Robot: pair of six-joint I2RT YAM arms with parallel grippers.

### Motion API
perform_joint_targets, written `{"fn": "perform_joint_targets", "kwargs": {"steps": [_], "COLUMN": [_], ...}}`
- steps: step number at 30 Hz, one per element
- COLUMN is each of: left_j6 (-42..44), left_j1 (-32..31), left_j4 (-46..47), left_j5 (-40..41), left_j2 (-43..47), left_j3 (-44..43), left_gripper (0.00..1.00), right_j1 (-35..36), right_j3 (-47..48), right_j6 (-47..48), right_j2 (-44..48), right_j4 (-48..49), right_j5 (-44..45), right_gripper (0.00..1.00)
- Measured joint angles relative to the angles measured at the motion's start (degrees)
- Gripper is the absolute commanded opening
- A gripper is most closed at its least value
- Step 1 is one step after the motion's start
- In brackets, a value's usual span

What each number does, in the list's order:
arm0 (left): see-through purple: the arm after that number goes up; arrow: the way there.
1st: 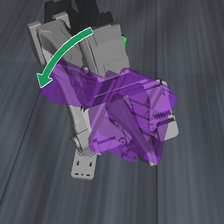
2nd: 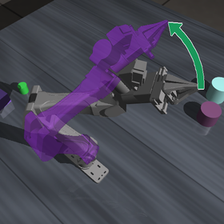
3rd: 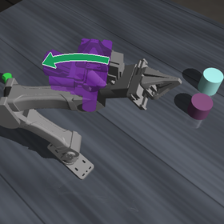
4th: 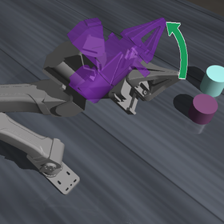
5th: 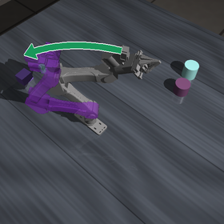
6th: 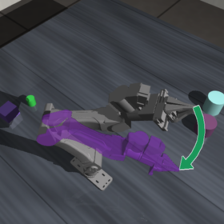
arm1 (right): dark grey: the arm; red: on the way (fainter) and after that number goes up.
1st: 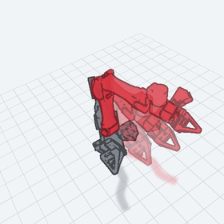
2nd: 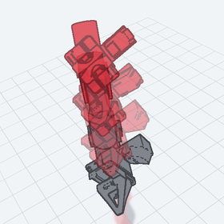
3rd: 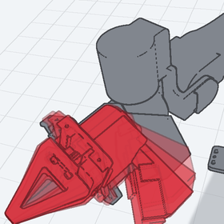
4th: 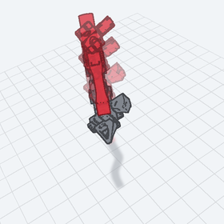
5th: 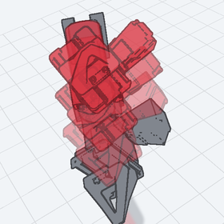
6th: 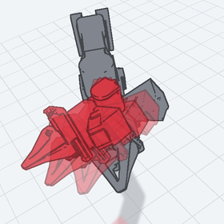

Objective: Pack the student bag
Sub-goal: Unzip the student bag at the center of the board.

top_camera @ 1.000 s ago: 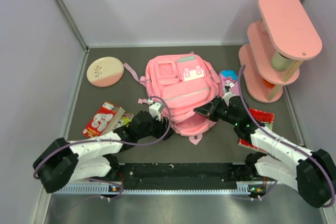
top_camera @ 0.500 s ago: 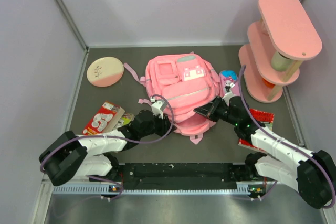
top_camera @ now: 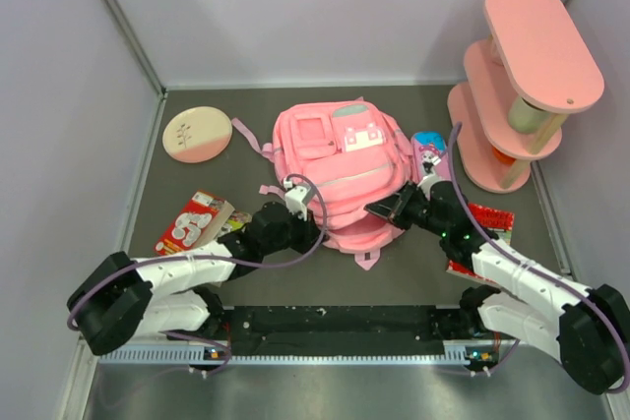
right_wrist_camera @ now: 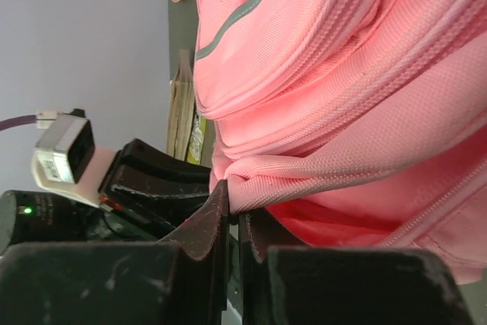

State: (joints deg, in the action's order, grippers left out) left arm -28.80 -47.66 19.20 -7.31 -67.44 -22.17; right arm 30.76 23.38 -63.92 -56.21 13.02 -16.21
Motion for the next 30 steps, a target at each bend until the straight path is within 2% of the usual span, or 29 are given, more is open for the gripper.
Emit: {"fn": "perform_joint_targets", "kwargs": {"steps": [6,11,17,23,25,26,27,30], "left_j6": [4.61,8.0,9.11,7.17,6.03,5.57,4.92,3.58], "left_j1": [-0.35,-0.48,-0.46,-0.31,-0.04,0.04,0.13,0.33], "left_j4": [-18.56,-31.06,-37.88,-38.93,-38.93,-38.95,-38.97,-39.39], "left_j5": [5.51,10.43,15.72,22.43,24.44,25.14,25.88,27.78], "left_j2": [1.4,-1.05,-5.57,-5.99,-5.99,-5.99,-5.99,-5.57], "left_j3": [-10.25,-18.14,-20.0,-20.0,-20.0,-20.0,-20.04,-20.22], "left_gripper": [0.0,0.0,0.0,0.01,0.13,0.26,0.43,0.64], "right_j1": [0.24,0.26,0.26,0.26,0.26,0.26,0.28,0.55], "right_j3": [0.52,1.49,1.49,2.03,2.32,2.36,2.54,3.54], "right_j6": [2.01,2.54,2.8,2.73,2.69,2.67,2.64,2.69], "right_j2": [1.84,1.84,1.84,1.84,1.84,1.84,1.75,0.44], "right_j4": [-3.26,-3.61,-3.69,-3.63,-3.52,-3.43,-3.43,-2.75], "right_j5": [1.46,1.42,1.07,0.13,-0.24,-0.44,-0.74,-1.33], "right_gripper": [0.0,0.0,0.0,0.0,0.0,0.0,0.0,0.0]}}
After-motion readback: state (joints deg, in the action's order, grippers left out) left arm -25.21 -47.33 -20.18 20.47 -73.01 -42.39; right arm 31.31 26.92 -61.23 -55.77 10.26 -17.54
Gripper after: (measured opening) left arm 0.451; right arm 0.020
